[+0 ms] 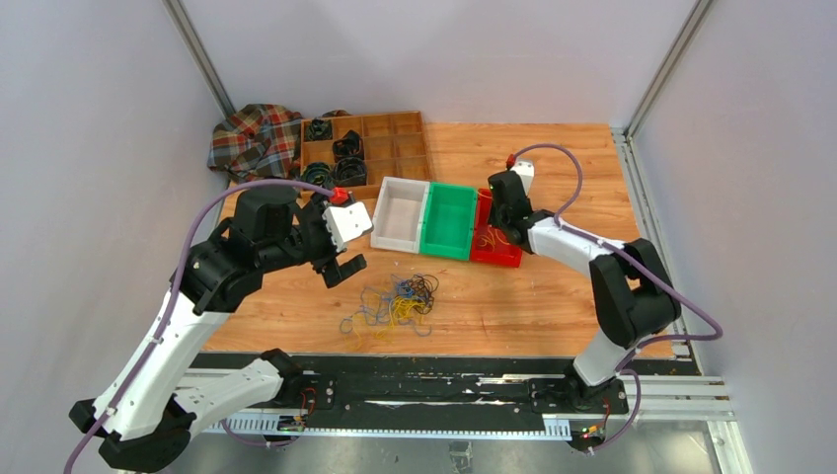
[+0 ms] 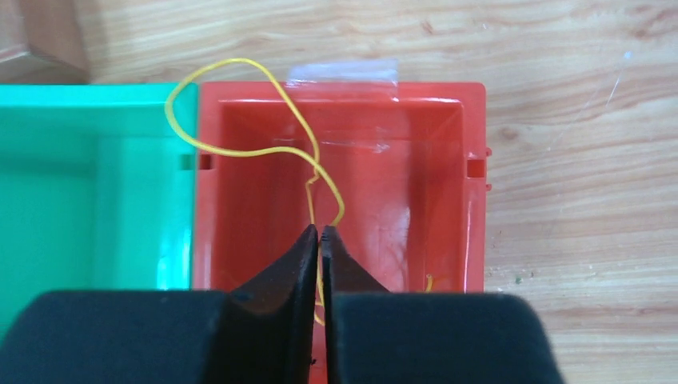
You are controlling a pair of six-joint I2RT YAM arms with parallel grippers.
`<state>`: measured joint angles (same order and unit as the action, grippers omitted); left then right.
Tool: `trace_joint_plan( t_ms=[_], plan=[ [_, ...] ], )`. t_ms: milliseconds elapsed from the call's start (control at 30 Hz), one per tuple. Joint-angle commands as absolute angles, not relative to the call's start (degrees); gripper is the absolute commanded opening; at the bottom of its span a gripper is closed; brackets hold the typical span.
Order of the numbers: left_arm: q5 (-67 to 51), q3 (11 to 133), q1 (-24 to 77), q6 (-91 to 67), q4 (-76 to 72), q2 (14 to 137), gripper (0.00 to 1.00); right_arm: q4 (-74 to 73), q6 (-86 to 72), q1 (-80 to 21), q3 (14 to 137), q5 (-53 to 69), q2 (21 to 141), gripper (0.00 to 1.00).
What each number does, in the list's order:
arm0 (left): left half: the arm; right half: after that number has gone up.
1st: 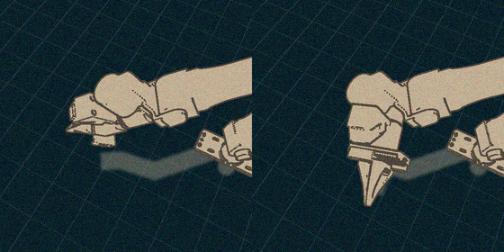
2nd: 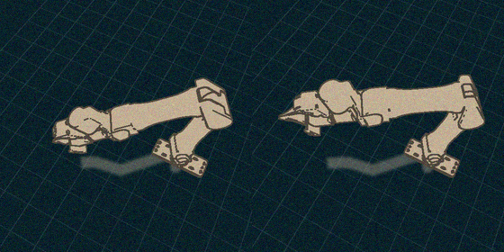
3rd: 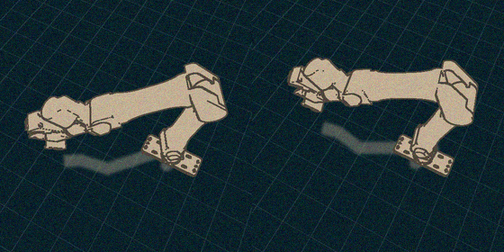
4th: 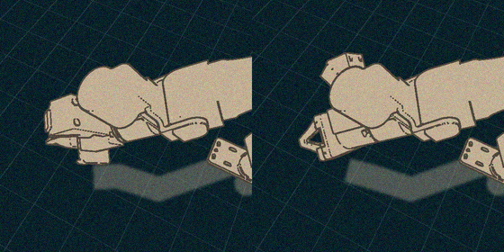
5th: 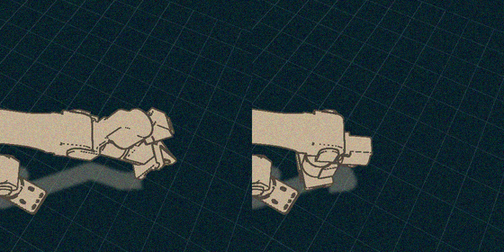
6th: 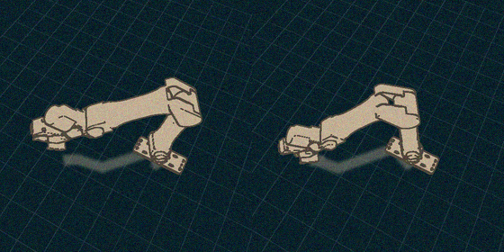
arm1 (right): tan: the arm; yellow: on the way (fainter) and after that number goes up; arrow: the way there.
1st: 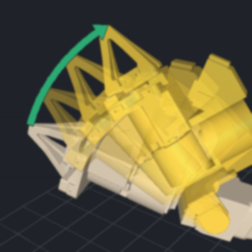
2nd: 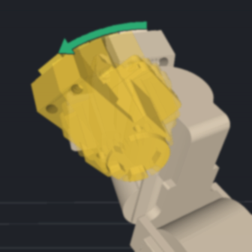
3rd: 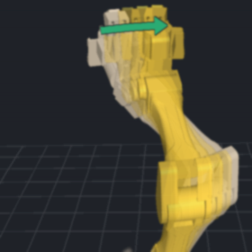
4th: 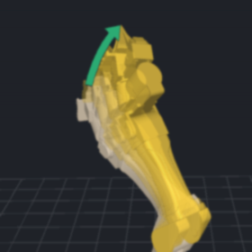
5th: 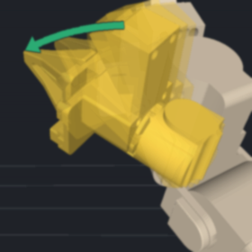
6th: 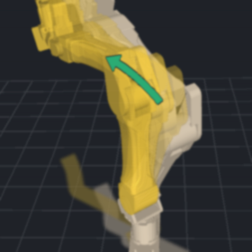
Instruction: Untangle the cables
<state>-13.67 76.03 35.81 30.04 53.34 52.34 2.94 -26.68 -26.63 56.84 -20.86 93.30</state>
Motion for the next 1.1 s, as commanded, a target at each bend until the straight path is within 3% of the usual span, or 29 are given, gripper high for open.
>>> trace_joint_plan(
  t_ms=[0, 500, 567, 667, 800, 900, 1067],
  plan=[
    [-13.1, 75.5, 36.1, 30.7, 53.6, 51.7, 0.98, 3.8, -25.4, -24.5, 58.4, -23.1, 96.2, 0.01],
    [-14.4, 74.3, 36.1, 30.1, 55.4, 51.5, 0.98, -3.7, -22.7, -24.1, 64.7, -16.6, 100.7, 0.02],
    [-14.2, 73.8, 36.1, 30.4, 56.5, 50.7, 0.98, -4.7, -23.5, -24.1, 63.4, -14.7, 96.4, 0.12],
    [-14.2, 72.9, 36.1, 30.9, 57.7, 49.2, 0.98, -3.8, -24.2, -24.8, 60.2, -13.2, 88.9, 0.39],
    [-13.7, 72.4, 36.1, 31.3, 58.5, 48.6, 0.98, -5.4, -23.2, -25.7, 58.2, -16.2, 82.8, 0.59],
    [-13.9, 72.1, 36.1, 31.3, 58.5, 48.7, 0.98, -6.8, -22.9, -25.7, 57.7, -20.1, 82.9, 0.59],
    [-14.3, 71.6, 36.1, 30.8, 58.6, 49.5, 0.98, -5.7, -22.7, -25.7, 57.9, -20.9, 89.3, 0.45]
  ],
)
